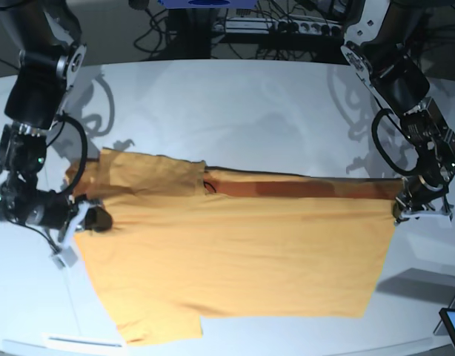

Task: Fold the T-shirt properly
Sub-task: 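Lower the held collar edge onto the shirt body and open both grippers, then lower both grippers onto the folded collar edge and pinch it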

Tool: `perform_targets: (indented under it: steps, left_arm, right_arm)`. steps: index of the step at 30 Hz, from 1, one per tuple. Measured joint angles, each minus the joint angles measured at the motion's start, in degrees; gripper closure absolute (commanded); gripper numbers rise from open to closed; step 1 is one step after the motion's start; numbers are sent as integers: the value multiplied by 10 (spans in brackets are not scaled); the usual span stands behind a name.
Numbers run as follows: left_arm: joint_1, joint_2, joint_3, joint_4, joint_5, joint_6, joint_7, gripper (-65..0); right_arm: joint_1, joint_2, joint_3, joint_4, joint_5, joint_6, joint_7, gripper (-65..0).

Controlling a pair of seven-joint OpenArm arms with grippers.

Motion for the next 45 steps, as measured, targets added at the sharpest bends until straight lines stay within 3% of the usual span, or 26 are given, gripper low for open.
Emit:
perform_targets:
  steps: [6, 8, 12, 15, 17, 21, 23, 25, 32, 37, 45]
  left_arm:
    - [-20, -23, 33, -17, 3, 1, -3, -10]
    - [-32, -32, 55, -43, 2, 0, -4, -49]
    - [-54, -32, 61, -89, 0, 0, -6, -186]
    - [-51, -36, 63, -98, 5, 1, -6, -242]
    - [-50, -37, 64, -98, 4, 1, -28, -277]
    - [-53, -36, 66, -98, 2, 0, -34, -370]
    - [-52, -36, 66, -98, 2, 0, -34, -393]
    - [-52, -37, 65, -98, 2, 0, -34, -396]
    - [-53, -37, 64, -98, 2, 0, -93, -435]
    - [-70, -39, 65, -98, 4, 3, -92, -435]
    - [-80, -54, 64, -83, 4, 6, -91, -435]
  right_arm:
    - [8, 10, -75, -59, 2, 0, 67, -3]
    - [11, 10, -80, -86, -3, 0, 70, -4]
    - [12, 14, -93, -97, -7, 0, 81, -7]
    - [17, 14, -94, -96, -4, 0, 92, -19]
    - [21, 14, -95, -96, -5, 0, 93, -74]
    - [25, 14, -94, -96, -5, 0, 105, -287]
    - [25, 14, -94, -96, -4, 0, 123, -399]
    - [25, 14, -94, -96, -5, 0, 130, -451]
    - [30, 41, -110, -96, -5, 0, 160, -458]
    - [37, 75, -120, -96, -2, 0, 184, -460]
    - [36, 91, -120, -96, -5, -2, 181, -458]
